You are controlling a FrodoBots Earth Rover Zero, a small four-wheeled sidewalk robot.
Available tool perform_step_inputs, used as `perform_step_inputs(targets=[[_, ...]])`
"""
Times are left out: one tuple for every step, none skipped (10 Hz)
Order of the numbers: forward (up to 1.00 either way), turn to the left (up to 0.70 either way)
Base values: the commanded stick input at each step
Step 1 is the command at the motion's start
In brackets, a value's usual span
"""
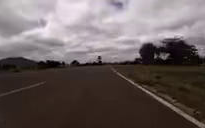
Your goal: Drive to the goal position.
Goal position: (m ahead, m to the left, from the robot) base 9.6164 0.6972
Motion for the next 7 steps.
perform_step_inputs(targets=[[0.6, -0.15], [0.6, -0.15], [0.6, -0.15], [0.6, -0.15], [0.6, -0.15], [0.6, -0.15], [0.6, -0.15]])
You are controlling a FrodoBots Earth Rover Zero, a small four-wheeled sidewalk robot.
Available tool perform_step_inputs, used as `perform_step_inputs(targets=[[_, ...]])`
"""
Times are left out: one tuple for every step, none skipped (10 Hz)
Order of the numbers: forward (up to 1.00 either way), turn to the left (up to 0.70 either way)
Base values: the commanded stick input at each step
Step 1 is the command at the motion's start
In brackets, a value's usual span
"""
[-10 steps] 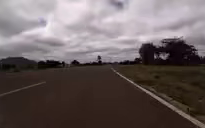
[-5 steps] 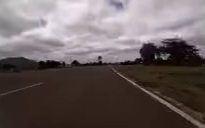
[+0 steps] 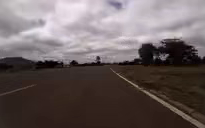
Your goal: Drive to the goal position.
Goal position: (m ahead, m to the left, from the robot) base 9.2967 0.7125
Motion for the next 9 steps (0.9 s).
perform_step_inputs(targets=[[0.6, -0.15], [0.6, -0.15], [0.6, -0.15], [0.6, -0.15], [0.6, -0.15], [0.6, -0.1], [0.6, -0.02], [0.6, 0.0], [0.6, 0.0]])
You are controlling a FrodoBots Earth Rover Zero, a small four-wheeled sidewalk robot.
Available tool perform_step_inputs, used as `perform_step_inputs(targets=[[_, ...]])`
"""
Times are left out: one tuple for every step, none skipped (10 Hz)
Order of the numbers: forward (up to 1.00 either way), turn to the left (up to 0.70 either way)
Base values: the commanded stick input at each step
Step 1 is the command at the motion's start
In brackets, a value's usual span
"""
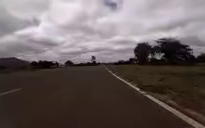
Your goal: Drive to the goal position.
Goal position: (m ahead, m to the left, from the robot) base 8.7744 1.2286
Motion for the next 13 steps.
perform_step_inputs(targets=[[0.6, 0.0], [0.6, 0.0], [0.6, 0.0], [0.6, 0.0], [0.6, 0.0], [0.6, 0.0], [0.6, 0.0], [0.6, 0.0], [0.6, 0.0], [0.6, 0.0], [0.6, 0.0], [0.6, 0.0], [0.6, 0.0]])
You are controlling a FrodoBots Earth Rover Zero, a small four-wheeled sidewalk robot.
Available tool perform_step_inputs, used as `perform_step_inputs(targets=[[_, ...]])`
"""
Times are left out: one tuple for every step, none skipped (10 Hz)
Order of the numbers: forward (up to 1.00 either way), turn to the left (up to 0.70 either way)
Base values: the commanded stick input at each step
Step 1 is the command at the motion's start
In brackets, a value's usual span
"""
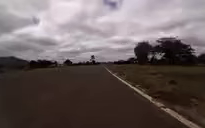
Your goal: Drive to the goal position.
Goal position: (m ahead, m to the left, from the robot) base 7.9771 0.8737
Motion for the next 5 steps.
perform_step_inputs(targets=[[0.6, 0.0], [0.6, 0.0], [0.6, 0.0], [0.6, 0.0], [0.6, 0.0]])
